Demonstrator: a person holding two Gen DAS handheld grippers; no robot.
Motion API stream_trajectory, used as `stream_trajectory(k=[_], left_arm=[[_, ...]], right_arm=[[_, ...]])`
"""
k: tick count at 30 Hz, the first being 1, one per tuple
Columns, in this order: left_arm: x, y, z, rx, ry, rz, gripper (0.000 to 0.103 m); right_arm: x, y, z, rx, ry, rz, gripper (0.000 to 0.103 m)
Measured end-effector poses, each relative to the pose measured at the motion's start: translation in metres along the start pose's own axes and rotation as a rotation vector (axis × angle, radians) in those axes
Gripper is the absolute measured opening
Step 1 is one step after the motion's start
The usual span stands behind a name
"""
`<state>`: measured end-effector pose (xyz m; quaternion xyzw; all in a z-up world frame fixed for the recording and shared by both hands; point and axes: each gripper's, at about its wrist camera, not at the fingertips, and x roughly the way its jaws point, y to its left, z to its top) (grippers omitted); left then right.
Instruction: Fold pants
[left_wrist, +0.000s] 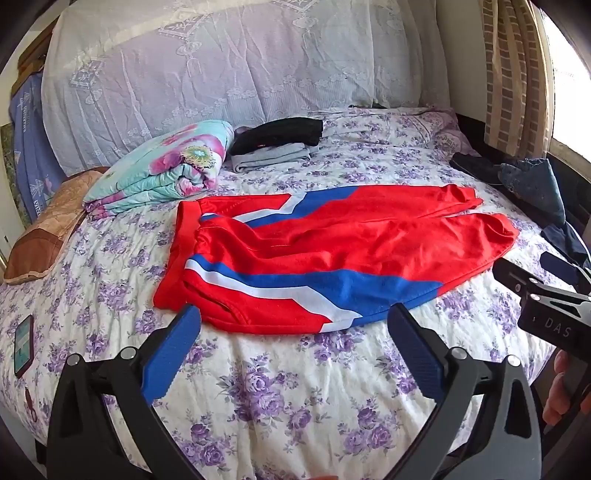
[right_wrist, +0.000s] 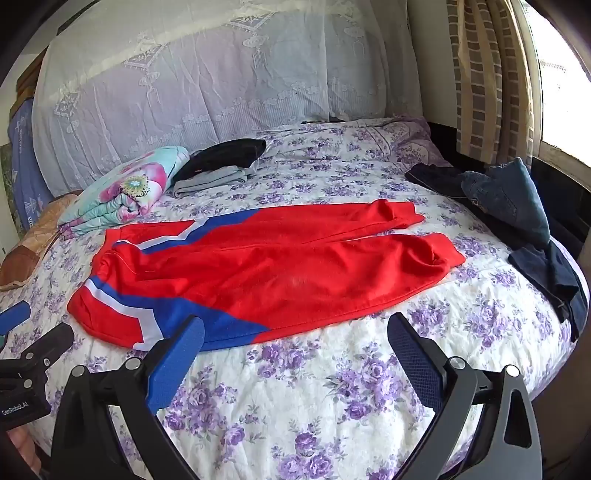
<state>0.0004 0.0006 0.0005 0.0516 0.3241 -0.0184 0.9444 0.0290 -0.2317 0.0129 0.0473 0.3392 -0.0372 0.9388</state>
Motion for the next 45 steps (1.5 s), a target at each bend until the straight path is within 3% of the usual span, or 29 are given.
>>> stream_trajectory(k=[45], left_arm=[[0.005, 0.007, -0.007, -0.013, 0.022, 0.027, 0.099]], right_arm=[[0.005, 0.006, -0.007, -0.004, 0.026, 0.009, 0.100]])
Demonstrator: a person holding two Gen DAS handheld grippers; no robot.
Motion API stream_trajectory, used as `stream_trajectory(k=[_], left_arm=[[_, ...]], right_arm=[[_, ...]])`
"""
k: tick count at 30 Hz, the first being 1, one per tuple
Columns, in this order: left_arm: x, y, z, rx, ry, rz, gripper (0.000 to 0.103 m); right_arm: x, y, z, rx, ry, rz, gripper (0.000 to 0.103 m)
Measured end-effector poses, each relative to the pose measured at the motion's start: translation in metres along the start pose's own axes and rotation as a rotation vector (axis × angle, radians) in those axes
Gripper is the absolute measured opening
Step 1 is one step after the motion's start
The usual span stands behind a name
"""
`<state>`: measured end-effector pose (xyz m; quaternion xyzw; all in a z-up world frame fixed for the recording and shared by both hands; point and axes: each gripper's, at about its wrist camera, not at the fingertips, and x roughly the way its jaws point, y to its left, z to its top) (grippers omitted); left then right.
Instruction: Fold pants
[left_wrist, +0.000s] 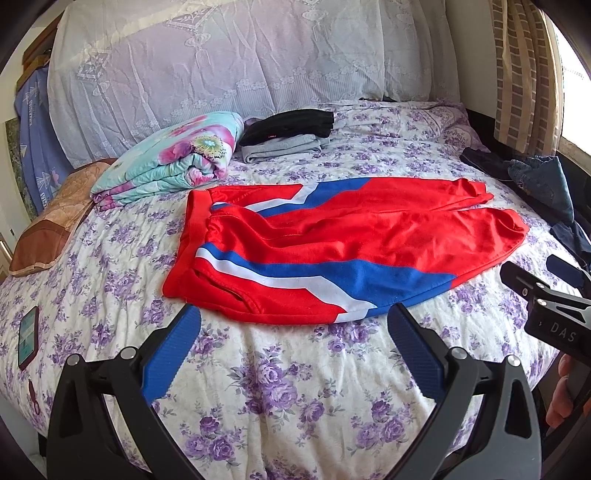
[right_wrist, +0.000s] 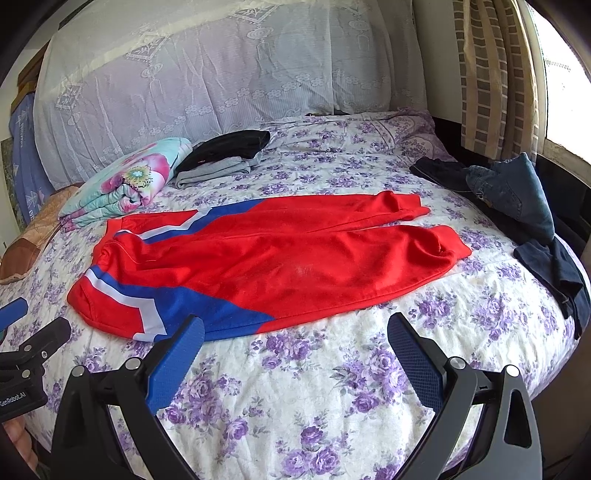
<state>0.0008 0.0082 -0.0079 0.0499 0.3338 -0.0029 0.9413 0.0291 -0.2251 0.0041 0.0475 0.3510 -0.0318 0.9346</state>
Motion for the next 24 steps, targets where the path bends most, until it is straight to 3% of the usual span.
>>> stream_trajectory(k=[24], left_arm=[[-0.0019, 0.0036, -0.0012, 0.000, 0.005, 0.001, 0.099]], right_arm=[[0.0000, 0.0040, -0.0017, -0.006, 0.004, 0.001, 0.100]])
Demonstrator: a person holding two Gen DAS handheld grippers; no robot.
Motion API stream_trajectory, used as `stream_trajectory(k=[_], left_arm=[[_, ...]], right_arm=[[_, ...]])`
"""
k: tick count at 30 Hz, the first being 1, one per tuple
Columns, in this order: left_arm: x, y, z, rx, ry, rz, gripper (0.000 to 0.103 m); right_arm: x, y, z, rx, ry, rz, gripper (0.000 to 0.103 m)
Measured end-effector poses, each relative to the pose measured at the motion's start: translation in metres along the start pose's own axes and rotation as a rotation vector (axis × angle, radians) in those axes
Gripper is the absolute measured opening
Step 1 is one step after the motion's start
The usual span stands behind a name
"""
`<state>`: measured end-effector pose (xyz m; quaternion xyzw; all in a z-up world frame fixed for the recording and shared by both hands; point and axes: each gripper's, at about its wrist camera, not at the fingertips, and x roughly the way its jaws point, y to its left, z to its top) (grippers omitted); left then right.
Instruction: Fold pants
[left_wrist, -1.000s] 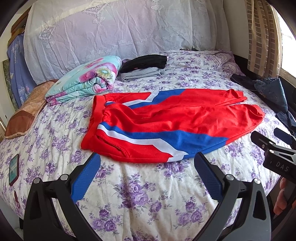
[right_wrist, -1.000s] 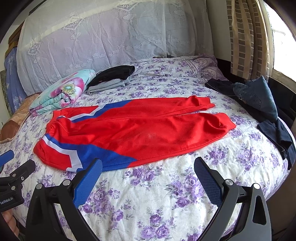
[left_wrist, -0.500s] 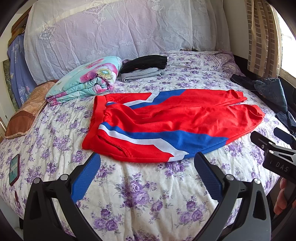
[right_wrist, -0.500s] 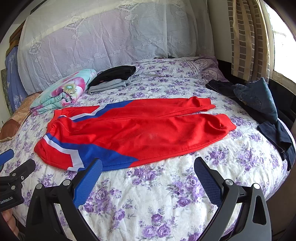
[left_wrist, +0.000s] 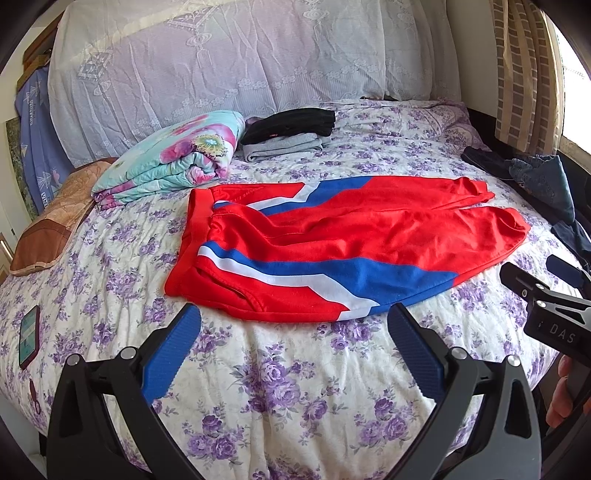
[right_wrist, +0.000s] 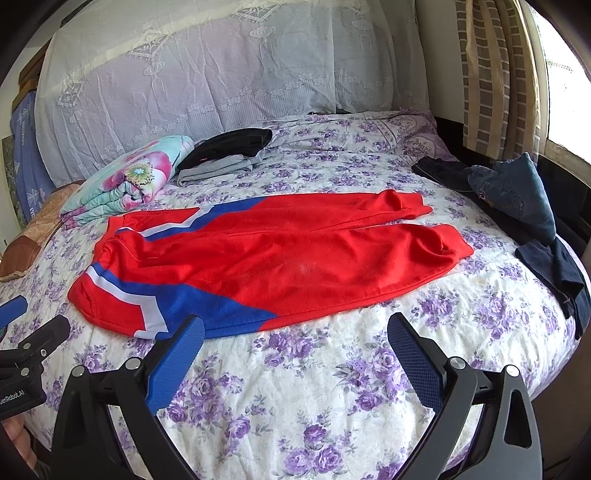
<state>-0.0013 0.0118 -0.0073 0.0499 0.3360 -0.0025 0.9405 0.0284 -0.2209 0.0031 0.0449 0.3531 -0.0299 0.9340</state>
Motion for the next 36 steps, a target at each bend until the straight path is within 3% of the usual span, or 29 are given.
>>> stream_trajectory(k=[30, 36], left_arm=[[0.022, 0.000, -0.002, 0.015, 0.045, -0.005, 0.099], [0.048, 0.033, 0.011, 0.002, 0.081, 0.016, 0.099]], right_arm=[[0.021, -0.006, -0.005, 0.006, 0.045, -0.002, 0.100], [0.039, -0.010, 0.002, 0.001, 0.079, 0.046, 0.100]])
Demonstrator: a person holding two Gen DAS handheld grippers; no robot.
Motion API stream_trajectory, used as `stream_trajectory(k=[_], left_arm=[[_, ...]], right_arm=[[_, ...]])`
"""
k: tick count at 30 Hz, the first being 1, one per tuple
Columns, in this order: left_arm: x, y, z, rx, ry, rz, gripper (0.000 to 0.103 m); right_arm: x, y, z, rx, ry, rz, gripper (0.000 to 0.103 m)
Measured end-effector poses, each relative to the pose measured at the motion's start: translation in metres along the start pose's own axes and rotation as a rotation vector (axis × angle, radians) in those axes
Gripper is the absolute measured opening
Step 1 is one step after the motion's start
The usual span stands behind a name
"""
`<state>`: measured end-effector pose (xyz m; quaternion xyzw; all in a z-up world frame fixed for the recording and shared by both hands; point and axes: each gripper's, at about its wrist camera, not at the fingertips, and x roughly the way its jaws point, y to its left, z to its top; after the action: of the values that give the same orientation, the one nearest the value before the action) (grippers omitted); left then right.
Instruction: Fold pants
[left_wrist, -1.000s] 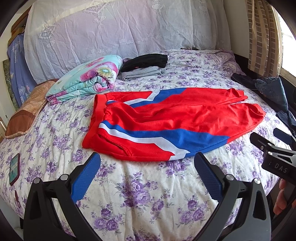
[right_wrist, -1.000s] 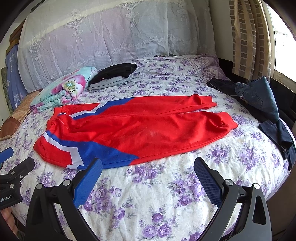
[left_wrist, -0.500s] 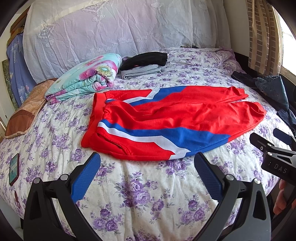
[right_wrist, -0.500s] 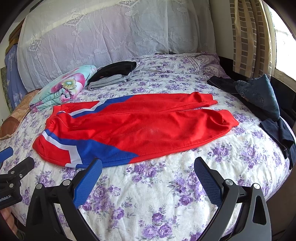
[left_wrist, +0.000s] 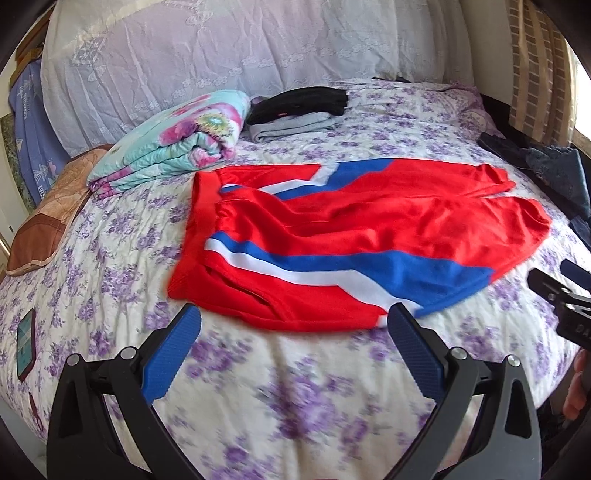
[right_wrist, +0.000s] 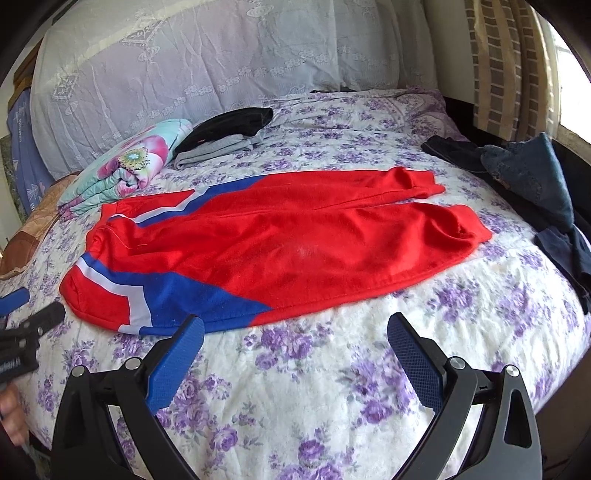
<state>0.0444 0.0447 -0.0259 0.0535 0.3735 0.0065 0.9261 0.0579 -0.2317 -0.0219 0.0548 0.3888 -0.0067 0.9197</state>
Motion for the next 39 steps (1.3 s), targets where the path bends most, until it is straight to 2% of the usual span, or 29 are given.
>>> stream_trajectory(k=[5, 7, 11, 13, 15, 20, 23, 26, 31, 34, 39], left_arm=[[0.024, 0.057, 0.023, -0.031, 0.017, 0.033, 0.099], [0.039, 0.080, 0.033, -0.041, 0.047, 0.038, 0.099], [0.067, 0.116, 0.049, -0.059, 0.095, 0.052, 0.099], [0.084, 0.132, 0.056, -0.064, 0.118, 0.057, 0.099], [0.097, 0.142, 0.061, -0.074, 0.136, 0.044, 0.099], [0.124, 0.159, 0.079, -0.087, 0.157, -0.016, 0.099], [0.135, 0.160, 0.096, -0.056, 0.152, -0.046, 0.099], [0.140, 0.155, 0.123, -0.012, 0.143, -0.084, 0.099], [0.159, 0.147, 0.177, 0.081, 0.150, -0.168, 0.099], [0.185, 0.150, 0.195, 0.148, 0.187, -0.213, 0.099], [0.232, 0.163, 0.206, 0.157, 0.281, -0.348, 0.099]], right_arm=[[0.024, 0.004, 0.022, -0.098, 0.063, 0.104, 0.100], [0.031, 0.004, 0.031, -0.122, 0.074, 0.149, 0.100], [0.048, 0.000, 0.050, -0.096, 0.110, 0.255, 0.100], [0.057, -0.005, 0.054, -0.057, 0.129, 0.278, 0.100], [0.062, -0.011, 0.058, -0.028, 0.135, 0.241, 0.100], [0.054, -0.040, 0.067, 0.039, 0.078, 0.099, 0.100], [0.051, -0.055, 0.075, 0.058, 0.087, 0.069, 0.100], [0.050, -0.049, 0.097, 0.026, 0.096, 0.076, 0.100], [0.075, 0.001, 0.158, -0.195, 0.122, 0.204, 0.100], [0.112, 0.036, 0.189, -0.328, 0.211, 0.336, 0.100], [0.188, 0.074, 0.216, -0.426, 0.348, 0.453, 0.099]])
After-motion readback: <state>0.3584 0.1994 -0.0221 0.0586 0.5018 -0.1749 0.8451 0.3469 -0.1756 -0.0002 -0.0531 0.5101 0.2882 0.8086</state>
